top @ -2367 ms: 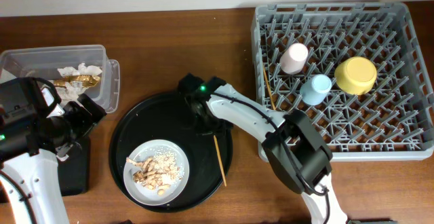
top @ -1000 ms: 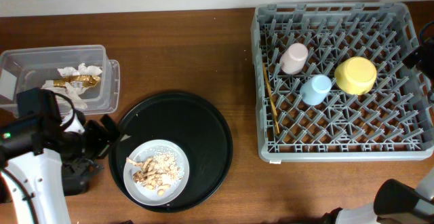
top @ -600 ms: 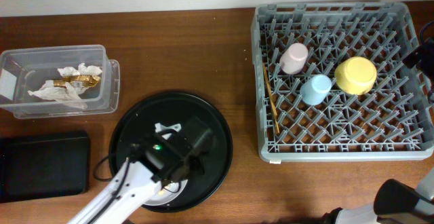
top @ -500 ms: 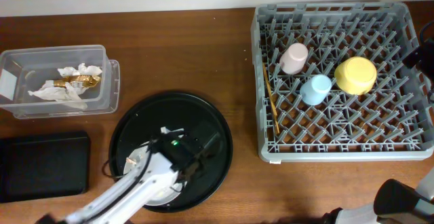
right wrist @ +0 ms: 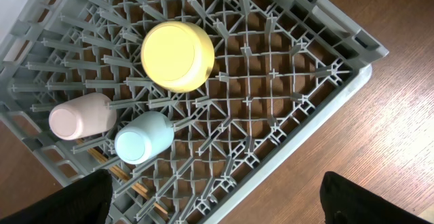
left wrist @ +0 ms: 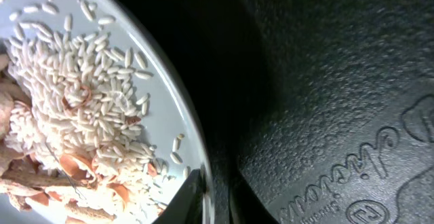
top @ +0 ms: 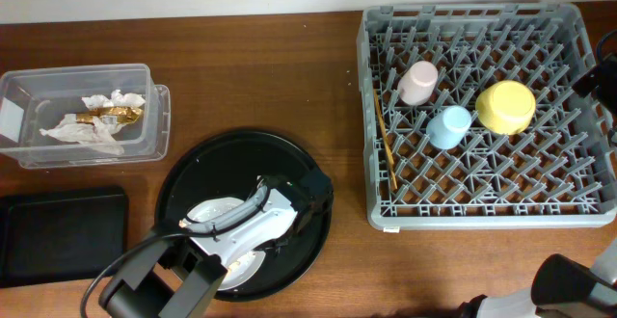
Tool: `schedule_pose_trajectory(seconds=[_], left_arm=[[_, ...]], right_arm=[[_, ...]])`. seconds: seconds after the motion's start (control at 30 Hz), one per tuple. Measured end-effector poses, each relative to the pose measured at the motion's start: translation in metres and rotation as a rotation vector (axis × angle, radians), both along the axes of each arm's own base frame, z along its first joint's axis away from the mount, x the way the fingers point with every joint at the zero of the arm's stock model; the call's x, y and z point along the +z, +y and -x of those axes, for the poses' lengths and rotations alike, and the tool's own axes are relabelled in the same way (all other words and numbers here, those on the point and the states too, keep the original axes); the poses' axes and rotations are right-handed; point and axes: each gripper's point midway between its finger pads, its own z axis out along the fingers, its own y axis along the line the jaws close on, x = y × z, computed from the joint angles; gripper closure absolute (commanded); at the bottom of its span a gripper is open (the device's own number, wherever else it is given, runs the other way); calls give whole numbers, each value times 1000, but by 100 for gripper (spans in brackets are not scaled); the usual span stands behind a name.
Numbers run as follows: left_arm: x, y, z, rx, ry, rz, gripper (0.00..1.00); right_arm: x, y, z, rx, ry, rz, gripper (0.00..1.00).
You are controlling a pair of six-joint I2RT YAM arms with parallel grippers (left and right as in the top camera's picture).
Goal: Sort waste into correct bins and load items into the dishwasher rack
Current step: 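Grasp the white plate of food scraps with left gripper, then tip the plate over the black tray to dump scraps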
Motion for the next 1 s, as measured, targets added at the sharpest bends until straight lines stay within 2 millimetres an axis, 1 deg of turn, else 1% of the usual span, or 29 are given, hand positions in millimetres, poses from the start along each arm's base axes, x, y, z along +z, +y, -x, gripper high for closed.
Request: schedule_pose_trajectory(seconds=[0.13, 0.2, 0.23, 0.3, 0.33, 0.37, 0.4, 0.43, 0.5, 0.6, 0.63, 0.67, 0.7, 0.77, 0.8, 0.83, 0.9, 0.93, 1.0], left_arm=[[3, 9, 5, -11, 20, -45, 99], [13, 21, 16, -12, 82, -107, 99], [22, 24, 18, -15, 103, -140, 99], [46, 23, 6, -26, 83, -178, 99], [54, 22, 1, -30, 68, -187, 99], [68, 26, -3, -27, 66, -213, 99], [75, 28, -8, -13, 60, -217, 99], [85, 34, -15, 13, 59, -229, 99], [97, 48, -32, 55, 53, -218, 99], [114, 85, -64, 120, 56, -169, 99], [121, 96, -74, 150, 57, -125, 99], [130, 112, -89, 214, 33, -60, 99], [135, 127, -98, 270, 21, -9, 99], [135, 153, -107, 359, 16, 101, 99], [134, 165, -108, 403, 14, 143, 99], [133, 184, -107, 475, 7, 183, 99], [133, 207, -109, 555, -21, 237, 99], [132, 218, -111, 589, -40, 289, 99], [134, 229, -113, 627, -68, 390, 99]], right_arm=[[0, 0, 0, 0, 0, 0, 2], [0, 0, 0, -1, 0, 0, 2], [0, 0, 0, 0, 0, 0, 2], [0, 0, 0, 0, 0, 0, 2], [0, 0, 0, 0, 0, 0, 2], [0, 0, 0, 0, 0, 0, 2], [0, 0, 0, 0, -1, 0, 2], [0, 0, 0, 0, -1, 0, 2], [0, 0, 0, 0, 0, 0, 2], [0, 0, 0, 0, 1, 0, 1], [0, 0, 0, 0, -1, 0, 1], [0, 0, 0, -1, 0, 0, 2], [0, 0, 0, 1, 0, 1, 2], [0, 0, 0, -1, 0, 0, 2], [0, 0, 0, 0, 0, 0, 1], [0, 0, 0, 0, 0, 0, 2], [0, 0, 0, 0, 0, 0, 2], [0, 0, 0, 0, 0, 0, 1], [0, 0, 0, 0, 0, 0, 2]])
